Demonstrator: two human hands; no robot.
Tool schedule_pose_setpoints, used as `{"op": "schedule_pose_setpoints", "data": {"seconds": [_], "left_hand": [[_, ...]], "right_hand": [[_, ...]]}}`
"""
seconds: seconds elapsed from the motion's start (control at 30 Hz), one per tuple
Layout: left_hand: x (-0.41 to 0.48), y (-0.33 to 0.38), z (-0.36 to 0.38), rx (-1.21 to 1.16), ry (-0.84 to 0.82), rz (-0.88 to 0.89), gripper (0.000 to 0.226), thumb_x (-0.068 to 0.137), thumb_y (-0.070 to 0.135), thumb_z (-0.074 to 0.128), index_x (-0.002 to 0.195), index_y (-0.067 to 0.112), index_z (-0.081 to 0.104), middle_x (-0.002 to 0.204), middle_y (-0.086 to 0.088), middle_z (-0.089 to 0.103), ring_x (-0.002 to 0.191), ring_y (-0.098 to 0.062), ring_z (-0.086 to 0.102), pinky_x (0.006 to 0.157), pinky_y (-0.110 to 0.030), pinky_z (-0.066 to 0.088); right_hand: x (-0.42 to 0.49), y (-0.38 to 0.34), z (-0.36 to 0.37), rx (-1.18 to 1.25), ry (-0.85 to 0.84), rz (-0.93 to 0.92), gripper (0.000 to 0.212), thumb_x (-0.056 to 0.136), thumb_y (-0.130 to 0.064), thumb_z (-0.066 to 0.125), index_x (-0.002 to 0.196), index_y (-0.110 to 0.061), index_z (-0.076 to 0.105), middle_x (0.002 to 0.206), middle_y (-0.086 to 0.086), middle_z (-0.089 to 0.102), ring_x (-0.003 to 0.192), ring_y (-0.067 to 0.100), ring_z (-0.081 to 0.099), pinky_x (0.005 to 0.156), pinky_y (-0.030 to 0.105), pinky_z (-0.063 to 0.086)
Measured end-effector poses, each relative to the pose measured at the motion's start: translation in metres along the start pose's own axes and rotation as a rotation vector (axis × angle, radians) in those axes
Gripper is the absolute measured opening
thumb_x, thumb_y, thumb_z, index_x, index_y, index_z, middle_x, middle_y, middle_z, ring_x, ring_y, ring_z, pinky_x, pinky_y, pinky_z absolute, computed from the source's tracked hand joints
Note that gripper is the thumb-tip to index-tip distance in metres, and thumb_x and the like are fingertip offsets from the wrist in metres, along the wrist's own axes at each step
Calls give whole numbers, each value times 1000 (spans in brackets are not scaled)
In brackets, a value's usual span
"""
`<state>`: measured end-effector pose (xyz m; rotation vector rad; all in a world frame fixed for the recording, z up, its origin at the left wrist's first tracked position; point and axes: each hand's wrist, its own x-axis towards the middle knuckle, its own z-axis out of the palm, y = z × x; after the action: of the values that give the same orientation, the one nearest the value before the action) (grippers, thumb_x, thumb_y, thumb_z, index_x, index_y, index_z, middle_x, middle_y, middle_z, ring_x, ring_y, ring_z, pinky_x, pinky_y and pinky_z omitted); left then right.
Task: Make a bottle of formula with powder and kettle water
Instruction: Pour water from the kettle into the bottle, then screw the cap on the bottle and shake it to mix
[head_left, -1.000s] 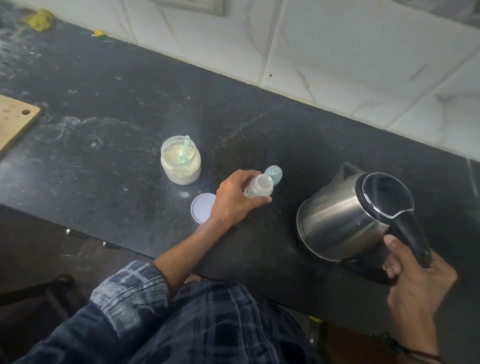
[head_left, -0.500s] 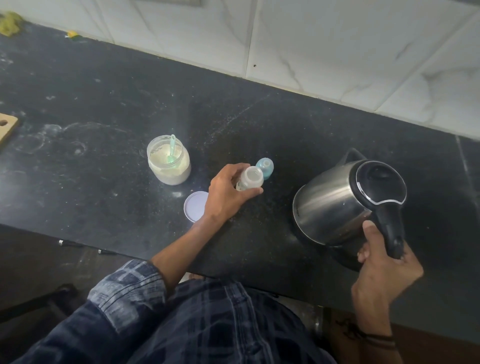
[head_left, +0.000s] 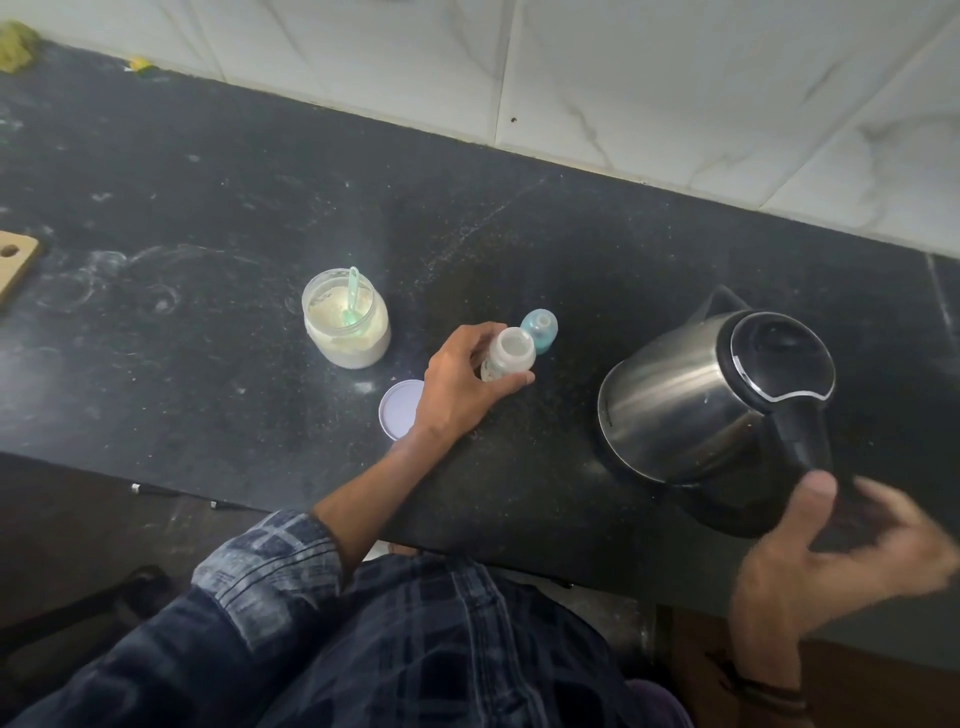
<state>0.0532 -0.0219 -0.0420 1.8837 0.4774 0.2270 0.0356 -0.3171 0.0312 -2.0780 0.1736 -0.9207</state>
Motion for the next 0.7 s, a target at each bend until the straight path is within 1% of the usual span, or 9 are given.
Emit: {"op": "schedule_pose_setpoints", "data": {"seconds": [0.03, 0.1, 0.17, 0.23, 0.3, 0.4, 0.47, 0.6, 0.7], "left_hand": [[1, 0, -1, 9, -1, 2, 62, 71, 37, 92, 124, 29, 60, 123, 13, 65, 112, -7, 64, 100, -34, 55], [1, 1, -2, 30, -4, 9, 61, 70, 38, 91, 123, 31, 61, 121, 15, 65, 111, -5, 64, 99, -32, 55], [2, 1, -2, 48, -7, 24, 60, 71, 38, 91, 121, 31, 60, 120, 14, 64, 110, -6, 64, 99, -31, 55], [3, 2, -3, 55, -9, 34, 59, 71, 38, 91, 120, 32, 60, 119, 14, 64, 109, -6, 64, 98, -31, 55], [3, 2, -3, 49, -12, 41, 58, 70, 37, 91, 119, 32, 60, 119, 14, 64, 109, -6, 64, 98, -33, 54], [2, 1, -3, 45, -44, 66, 58, 71, 31, 90, 121, 32, 60, 120, 12, 62, 111, -6, 63, 99, -35, 54], [0, -2, -4, 68, -58, 92, 62, 72, 26, 88, 127, 28, 60, 123, 10, 59, 113, -7, 61, 100, -36, 53], [-4, -10, -11, 119, -67, 98, 75, 74, 14, 89, 141, 13, 54, 134, 0, 55, 119, -13, 60, 105, -26, 49], [-4, -10, -19, 115, -60, 72, 78, 75, 5, 86, 144, 11, 51, 136, -3, 55, 122, -14, 57, 108, -26, 47]], "right_hand": [[-3, -1, -3, -8, 58, -84, 23, 99, -34, 67, 114, -36, 49, 111, 14, 47, 101, 43, 52, 92, 61, 44], [-9, -17, -4, 60, 62, -264, 17, 96, -18, 70, 105, -22, 56, 106, 21, 45, 94, 45, 51, 90, 60, 46], [-14, -49, 2, 151, -40, -417, 14, 92, -7, 69, 93, 2, 59, 100, 22, 48, 92, 33, 50, 86, 45, 46], [-16, -79, 19, 195, -222, -502, 13, 90, 0, 68, 91, 12, 63, 94, 19, 56, 94, 21, 50, 90, 27, 43], [-16, -93, 47, 216, -484, -476, 11, 91, 3, 67, 101, 8, 67, 99, 13, 60, 92, 13, 53, 91, 17, 42], [-9, -90, 100, 125, -802, -355, 28, 94, 0, 64, 121, -7, 67, 118, 4, 55, 101, 18, 59, 90, 29, 54], [-4, -82, 135, 1, -929, -337, 40, 93, 0, 61, 130, -14, 64, 126, 2, 53, 110, 24, 58, 96, 41, 53], [2, -73, 182, -326, -1138, -389, 67, 90, 8, 57, 150, -20, 50, 148, 10, 44, 120, 38, 52, 100, 41, 46], [2, -65, 202, -406, -1244, -386, 73, 88, 11, 56, 151, -25, 50, 156, 11, 40, 125, 40, 52, 102, 46, 45]]}}
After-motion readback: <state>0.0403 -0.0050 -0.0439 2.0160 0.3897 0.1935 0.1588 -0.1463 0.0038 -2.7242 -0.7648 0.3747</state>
